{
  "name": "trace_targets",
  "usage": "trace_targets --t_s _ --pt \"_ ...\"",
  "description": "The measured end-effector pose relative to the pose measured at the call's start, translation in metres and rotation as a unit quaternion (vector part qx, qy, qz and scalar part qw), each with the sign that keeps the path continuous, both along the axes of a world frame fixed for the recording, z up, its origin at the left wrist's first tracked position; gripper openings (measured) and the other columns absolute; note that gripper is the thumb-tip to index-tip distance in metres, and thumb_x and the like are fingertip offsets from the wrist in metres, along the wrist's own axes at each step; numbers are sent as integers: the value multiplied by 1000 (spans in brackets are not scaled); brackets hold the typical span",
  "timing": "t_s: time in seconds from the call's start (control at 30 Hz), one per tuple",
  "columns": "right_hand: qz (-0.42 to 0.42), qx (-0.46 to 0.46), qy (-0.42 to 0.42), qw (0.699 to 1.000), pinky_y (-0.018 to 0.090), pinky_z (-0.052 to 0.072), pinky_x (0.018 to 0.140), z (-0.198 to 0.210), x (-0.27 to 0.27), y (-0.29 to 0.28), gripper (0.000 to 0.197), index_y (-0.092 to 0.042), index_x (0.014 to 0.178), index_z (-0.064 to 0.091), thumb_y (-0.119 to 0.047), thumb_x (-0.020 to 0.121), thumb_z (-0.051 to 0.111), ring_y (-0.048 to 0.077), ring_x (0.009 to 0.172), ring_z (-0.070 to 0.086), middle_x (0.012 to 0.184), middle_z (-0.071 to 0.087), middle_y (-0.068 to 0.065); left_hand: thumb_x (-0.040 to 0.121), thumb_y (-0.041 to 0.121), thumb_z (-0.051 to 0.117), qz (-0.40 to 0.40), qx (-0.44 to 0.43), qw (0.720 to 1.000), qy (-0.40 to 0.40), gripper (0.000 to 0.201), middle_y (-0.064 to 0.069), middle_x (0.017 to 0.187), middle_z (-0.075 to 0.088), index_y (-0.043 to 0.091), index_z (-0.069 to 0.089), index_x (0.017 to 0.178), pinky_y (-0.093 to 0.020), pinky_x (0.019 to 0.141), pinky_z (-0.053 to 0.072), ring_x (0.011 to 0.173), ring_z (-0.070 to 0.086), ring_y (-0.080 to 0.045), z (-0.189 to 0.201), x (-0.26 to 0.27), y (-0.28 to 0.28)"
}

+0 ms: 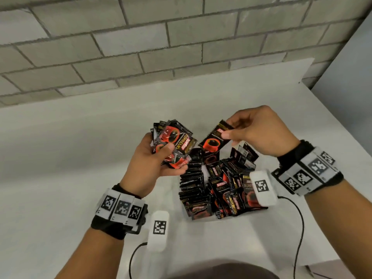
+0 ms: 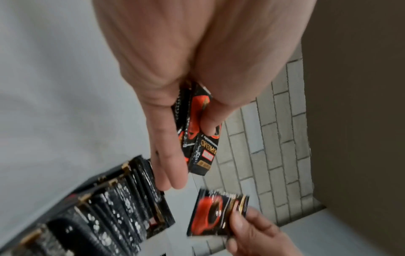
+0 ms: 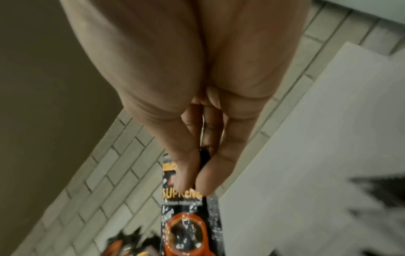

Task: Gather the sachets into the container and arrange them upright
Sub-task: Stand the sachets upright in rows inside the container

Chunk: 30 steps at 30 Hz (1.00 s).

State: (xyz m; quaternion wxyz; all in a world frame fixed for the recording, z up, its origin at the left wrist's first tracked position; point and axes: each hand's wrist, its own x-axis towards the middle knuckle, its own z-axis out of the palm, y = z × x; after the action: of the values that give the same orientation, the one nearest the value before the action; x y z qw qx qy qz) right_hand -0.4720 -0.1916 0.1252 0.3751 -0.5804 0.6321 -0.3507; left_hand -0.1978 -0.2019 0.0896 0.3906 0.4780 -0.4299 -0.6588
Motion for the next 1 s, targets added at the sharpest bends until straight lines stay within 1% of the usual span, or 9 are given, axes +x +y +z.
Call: trace_targets --t_s 0.07,0.17,0.23,0.33,0.47,0.6,0.8,0.9,1.0 --pt "10 6 87 996 12 51 62 -2 -8 -6 15 -20 82 76 -17 73 89 9 62 72 72 75 -4 100 7 59 18 -4 1000 -3 34 -19 123 70 10 51 133 -62 78 60 97 73 -48 -1 10 -1" --pt "62 33 211 975 7 42 59 -12 -1 -12 12 -24 85 78 -21 76 85 3 71 68 78 73 -11 100 6 58 27 -6 1000 -9 33 -18 122 71 7 51 133 -64 80 59 98 73 -47 -2 20 0" --pt "99 27 252 962 6 38 62 -24 10 -15 10 -22 90 78 -17 82 78 5 78 63 84 68 -14 100 7 59 29 -8 999 -12 33 -17 121 72 7 51 132 -64 80 59 98 73 -47 -2 23 1" --pt "147 3 290 946 7 35 63 -38 26 -19 15 -18 94 76 -9 85 70 9 79 58 80 54 -17 99 8 60 25 -5 1000 -9 34 -17 121 72 8 51 132 -60 78 61 96 73 -48 -3 23 4" --pt "158 -11 305 939 11 37 61 -41 34 -24 10 -13 91 73 -5 85 70 13 76 58 79 57 -10 100 8 59 8 1 1000 -10 32 -18 119 72 9 51 132 -60 78 61 96 73 -48 -4 22 7" --pt "172 6 322 931 18 40 61 -47 40 -26 9 -14 91 70 -10 85 74 15 76 60 77 56 -12 101 7 58 4 3 1000 -10 32 -18 119 73 9 51 132 -60 78 61 96 73 -48 -3 23 6" --pt "149 -10 328 933 28 39 65 -50 41 -30 33 -15 95 64 -24 73 88 17 81 53 90 52 -3 101 6 58 -4 6 1000 2 32 -19 117 73 8 50 132 -53 73 63 95 73 -48 1 21 4" --pt "135 -15 330 934 28 33 59 -50 35 -34 38 -16 92 60 -26 70 89 16 75 48 84 47 -7 101 7 58 -8 7 1000 -1 33 -21 118 72 8 50 132 -50 71 64 93 73 -49 1 19 3" --pt "152 5 320 935 23 31 56 -54 31 -35 27 -15 87 61 -17 75 86 15 74 49 79 49 -9 101 7 58 -11 9 1000 0 32 -21 119 72 9 50 132 -48 69 63 94 73 -49 1 17 3"
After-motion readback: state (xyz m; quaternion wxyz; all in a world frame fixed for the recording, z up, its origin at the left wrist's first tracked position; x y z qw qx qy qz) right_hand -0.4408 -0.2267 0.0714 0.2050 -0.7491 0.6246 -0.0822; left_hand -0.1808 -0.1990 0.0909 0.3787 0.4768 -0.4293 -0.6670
